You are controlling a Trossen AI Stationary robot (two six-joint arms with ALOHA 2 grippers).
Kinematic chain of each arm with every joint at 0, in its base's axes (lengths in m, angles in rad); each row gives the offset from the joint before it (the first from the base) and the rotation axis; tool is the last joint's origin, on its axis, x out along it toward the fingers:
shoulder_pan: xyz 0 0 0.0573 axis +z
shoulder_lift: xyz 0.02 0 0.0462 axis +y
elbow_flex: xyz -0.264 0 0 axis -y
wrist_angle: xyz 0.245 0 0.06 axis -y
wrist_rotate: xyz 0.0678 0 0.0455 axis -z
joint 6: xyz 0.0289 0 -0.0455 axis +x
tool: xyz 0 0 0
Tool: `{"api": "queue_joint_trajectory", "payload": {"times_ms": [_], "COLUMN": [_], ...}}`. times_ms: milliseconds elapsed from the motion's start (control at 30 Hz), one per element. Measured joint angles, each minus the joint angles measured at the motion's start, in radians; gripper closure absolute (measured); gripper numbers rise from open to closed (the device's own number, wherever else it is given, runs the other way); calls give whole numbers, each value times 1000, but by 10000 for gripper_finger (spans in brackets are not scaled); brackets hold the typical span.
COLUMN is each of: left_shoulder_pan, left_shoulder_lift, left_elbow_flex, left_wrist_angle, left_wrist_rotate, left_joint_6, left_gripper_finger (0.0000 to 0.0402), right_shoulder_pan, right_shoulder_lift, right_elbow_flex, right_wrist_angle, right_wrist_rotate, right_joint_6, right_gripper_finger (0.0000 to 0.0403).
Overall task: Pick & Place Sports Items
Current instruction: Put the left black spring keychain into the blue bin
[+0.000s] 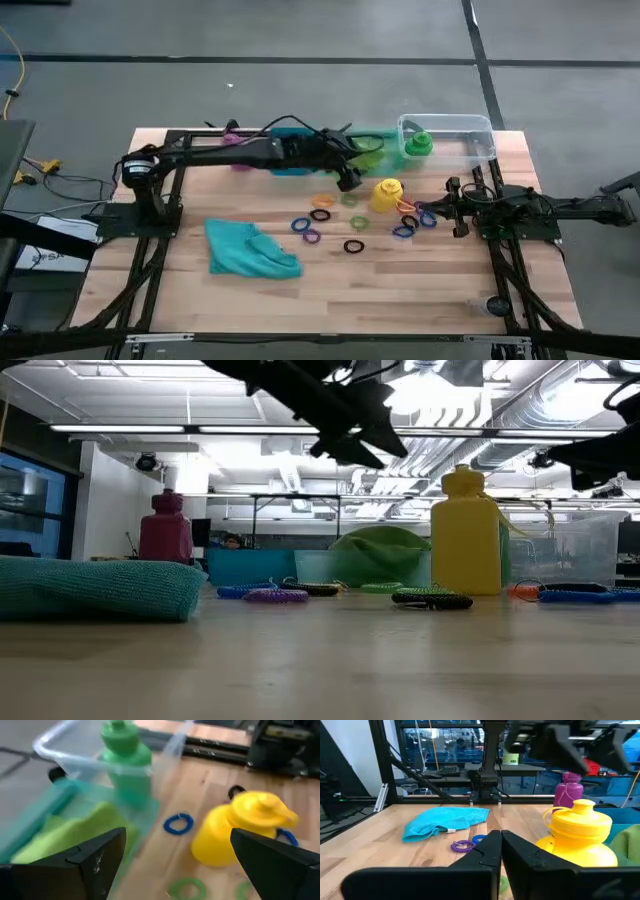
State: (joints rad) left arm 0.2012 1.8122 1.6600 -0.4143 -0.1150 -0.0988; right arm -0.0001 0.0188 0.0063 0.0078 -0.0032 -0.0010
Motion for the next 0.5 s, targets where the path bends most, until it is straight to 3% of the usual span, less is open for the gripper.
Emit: {"api": "queue_joint_trajectory", "payload": {"times_ms": [500], "left_shoulder_pan": [-112], "left_shoulder_lift": [1], "left_elbow_flex": [0], "left_wrist_angle": [-298], "left_wrist_rotate": [-1], "left_joint_6": [-204], "left_gripper_finger": [110], "right_shoulder_pan": [0], "right_shoulder_lift": [0], "right_elbow_flex": [0], "right_wrist_angle": [0], "right_wrist_rotate": [0], "right_joint_6": [0], "right_gripper_finger": [402]}}
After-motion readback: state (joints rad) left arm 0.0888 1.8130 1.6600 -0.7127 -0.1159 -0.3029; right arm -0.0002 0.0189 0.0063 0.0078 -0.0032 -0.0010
